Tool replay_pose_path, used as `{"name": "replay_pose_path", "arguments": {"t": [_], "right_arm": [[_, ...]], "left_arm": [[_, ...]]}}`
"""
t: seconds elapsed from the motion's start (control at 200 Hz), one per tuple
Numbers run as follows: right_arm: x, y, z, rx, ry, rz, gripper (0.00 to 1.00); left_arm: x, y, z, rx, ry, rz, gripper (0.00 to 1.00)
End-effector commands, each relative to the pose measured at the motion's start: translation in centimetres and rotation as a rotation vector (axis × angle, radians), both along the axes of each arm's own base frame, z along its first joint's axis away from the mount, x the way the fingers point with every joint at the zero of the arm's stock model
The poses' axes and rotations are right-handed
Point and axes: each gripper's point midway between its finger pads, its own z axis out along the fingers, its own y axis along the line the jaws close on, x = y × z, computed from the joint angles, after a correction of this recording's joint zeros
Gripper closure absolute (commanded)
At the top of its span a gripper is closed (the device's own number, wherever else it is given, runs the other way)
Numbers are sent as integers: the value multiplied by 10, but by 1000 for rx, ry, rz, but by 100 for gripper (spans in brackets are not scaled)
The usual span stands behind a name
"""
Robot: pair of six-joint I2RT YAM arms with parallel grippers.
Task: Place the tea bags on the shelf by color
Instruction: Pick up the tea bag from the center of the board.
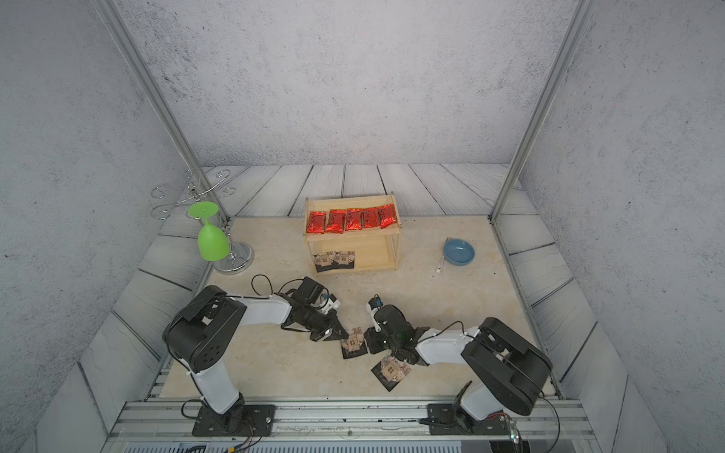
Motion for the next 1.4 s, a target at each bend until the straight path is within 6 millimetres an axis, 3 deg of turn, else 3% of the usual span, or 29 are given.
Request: {"name": "replay_pose_path", "arguments": {"t": [0.0, 0.165, 0.25, 0.415, 0.575, 0.671, 0.746, 0.876, 1.101, 1.396], "right_arm": [[19, -14, 34, -39, -85, -97, 62], [44, -31, 88, -42, -233, -232, 34], [55, -38, 106, -9, -278, -308, 35], [44, -10, 121, 111, -238, -182, 30], [28, 9, 131, 257, -9, -212, 34], [23, 21, 147, 467, 46, -230, 35], [30, 12, 150, 619, 38, -320, 37], [39, -5, 143, 691, 93, -433, 39], [56, -1, 150, 882, 136, -476, 42], [77, 4, 166, 974, 106, -479, 56]], "left_arm": [[3, 5, 14, 9, -56, 8, 100], [12, 7, 32, -9, -112, 31, 100], [18, 6, 44, -34, -139, 52, 100], [33, 4, 68, -103, -192, 106, 100], [57, 0, 100, -229, -246, 193, 100], [70, -2, 120, -321, -270, 253, 100], [81, -1, 133, -387, -287, 299, 100], [95, 3, 152, -478, -306, 366, 100], [103, 0, 173, -623, -280, 436, 100], [100, 0, 176, -646, -272, 443, 100]]}}
